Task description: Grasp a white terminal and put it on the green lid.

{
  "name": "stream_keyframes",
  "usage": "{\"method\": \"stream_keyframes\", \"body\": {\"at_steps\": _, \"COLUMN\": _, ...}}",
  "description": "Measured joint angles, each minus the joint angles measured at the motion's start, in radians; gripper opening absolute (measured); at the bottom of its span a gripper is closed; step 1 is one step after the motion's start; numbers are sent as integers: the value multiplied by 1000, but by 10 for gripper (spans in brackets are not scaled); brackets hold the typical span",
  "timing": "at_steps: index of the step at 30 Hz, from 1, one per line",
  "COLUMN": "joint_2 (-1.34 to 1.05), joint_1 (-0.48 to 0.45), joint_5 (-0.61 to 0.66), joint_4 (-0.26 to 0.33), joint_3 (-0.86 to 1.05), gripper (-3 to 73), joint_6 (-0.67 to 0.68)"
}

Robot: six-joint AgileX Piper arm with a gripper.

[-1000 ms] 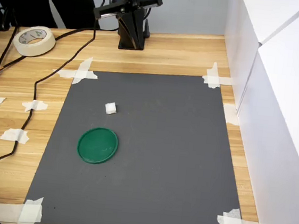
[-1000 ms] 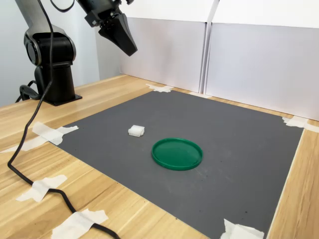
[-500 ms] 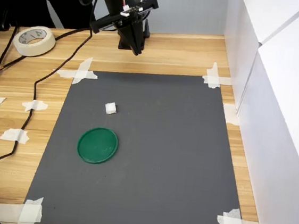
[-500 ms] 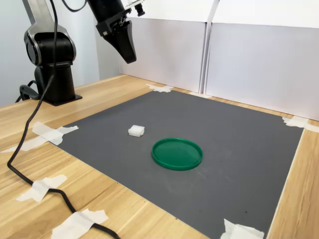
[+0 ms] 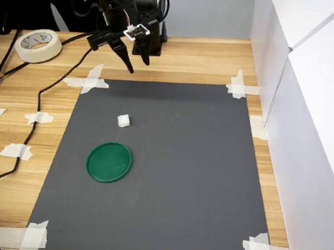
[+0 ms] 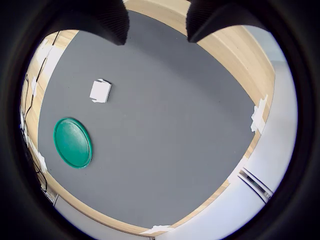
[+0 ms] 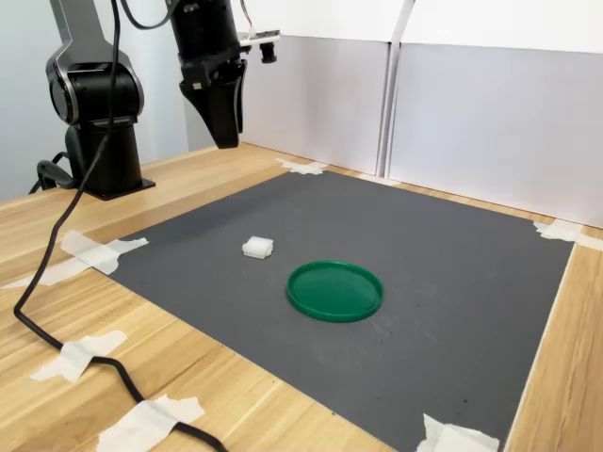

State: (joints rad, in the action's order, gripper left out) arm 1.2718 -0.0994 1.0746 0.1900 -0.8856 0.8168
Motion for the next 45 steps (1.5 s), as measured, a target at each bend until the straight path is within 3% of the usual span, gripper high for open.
{"method": "stream_keyframes", "body": {"at_steps": 3, "joint_2": 7, "joint_1": 0, "joint_5": 8, "joint_4": -10, "joint_3": 0, "gripper": 591, "joint_6": 0}}
{"method": "stream_keyframes", "body": {"at_steps": 6, "joint_2": 7, "joint_1": 0, "joint_5": 17, "joint_4": -22, "joint_3": -1, "gripper": 618, "joint_6": -6}}
{"method": "stream_keyframes", "body": {"at_steps": 16, "joint_2": 41, "joint_1": 0, "joint_5": -47, "joint_4": -59, "joint_3": -8, "gripper": 621, "joint_6": -150}}
{"method": "stream_keyframes", "body": {"at_steps": 23, "joint_2": 99, "joint_1": 0, "joint_5": -133, "joint_4": -127, "joint_3": -10, "gripper": 621, "joint_6": -202}}
{"method": "stream_keyframes", "body": {"at_steps": 28, "joint_2": 136, "joint_1": 0, "joint_5": -195, "joint_4": -158, "joint_3": -10, "gripper": 621, "joint_6": -172}}
{"method": "stream_keyframes", "body": {"at_steps": 37, "joint_2": 165, "joint_1": 13, "joint_5": -233, "joint_4": -142, "joint_3": -11, "gripper": 621, "joint_6": 5}}
{"method": "stream_keyframes", "body": {"at_steps": 45, "joint_2": 227, "joint_1": 110, "joint_5": -255, "joint_4": -154, "joint_3": -11, "gripper": 622, "joint_6": -40}}
